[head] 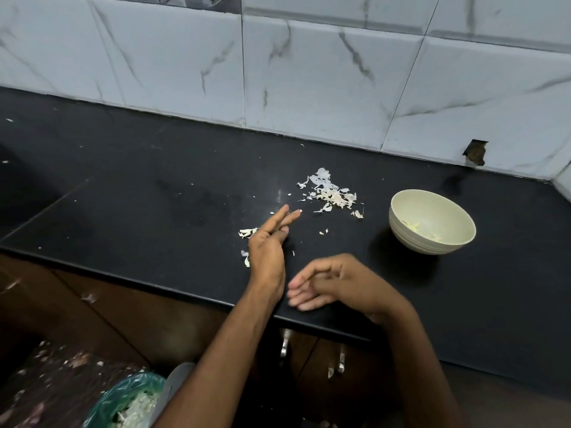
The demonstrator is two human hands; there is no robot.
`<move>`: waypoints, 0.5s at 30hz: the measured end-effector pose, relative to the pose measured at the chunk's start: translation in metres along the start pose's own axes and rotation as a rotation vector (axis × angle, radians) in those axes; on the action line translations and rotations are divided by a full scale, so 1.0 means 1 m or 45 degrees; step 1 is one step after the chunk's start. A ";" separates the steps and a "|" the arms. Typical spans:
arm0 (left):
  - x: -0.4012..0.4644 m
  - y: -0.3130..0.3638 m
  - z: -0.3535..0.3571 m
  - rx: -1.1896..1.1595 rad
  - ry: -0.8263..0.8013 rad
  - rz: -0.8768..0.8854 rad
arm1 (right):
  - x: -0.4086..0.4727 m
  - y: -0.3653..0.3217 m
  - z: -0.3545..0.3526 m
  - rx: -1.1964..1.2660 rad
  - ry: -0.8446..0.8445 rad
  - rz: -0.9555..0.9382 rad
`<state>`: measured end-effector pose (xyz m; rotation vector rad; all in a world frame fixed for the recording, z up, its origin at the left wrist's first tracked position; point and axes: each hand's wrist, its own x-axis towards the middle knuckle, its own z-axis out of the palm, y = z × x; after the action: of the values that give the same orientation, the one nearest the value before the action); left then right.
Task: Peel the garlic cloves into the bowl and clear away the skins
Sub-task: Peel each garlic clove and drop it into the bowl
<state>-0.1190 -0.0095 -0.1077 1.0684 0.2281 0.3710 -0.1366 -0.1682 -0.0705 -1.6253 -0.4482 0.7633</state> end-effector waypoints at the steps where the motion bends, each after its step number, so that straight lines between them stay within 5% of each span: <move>1: 0.000 0.003 -0.001 -0.094 0.020 -0.022 | 0.007 0.002 0.000 0.013 -0.083 0.043; 3: -0.001 0.007 -0.002 -0.264 0.051 -0.052 | 0.028 0.004 -0.008 0.126 0.014 0.041; 9: -0.005 0.013 -0.002 -0.445 0.080 -0.104 | 0.084 -0.009 -0.051 0.073 0.859 -0.410; 12: -0.003 0.013 0.001 -0.423 0.078 -0.125 | 0.079 -0.012 -0.050 0.332 0.797 -0.521; 15: -0.001 0.012 0.002 -0.415 0.072 -0.154 | 0.078 -0.002 -0.036 0.144 0.635 -0.512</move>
<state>-0.1216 -0.0068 -0.0962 0.7204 0.2711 0.3165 -0.0565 -0.1418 -0.0841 -1.4887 -0.3450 0.0717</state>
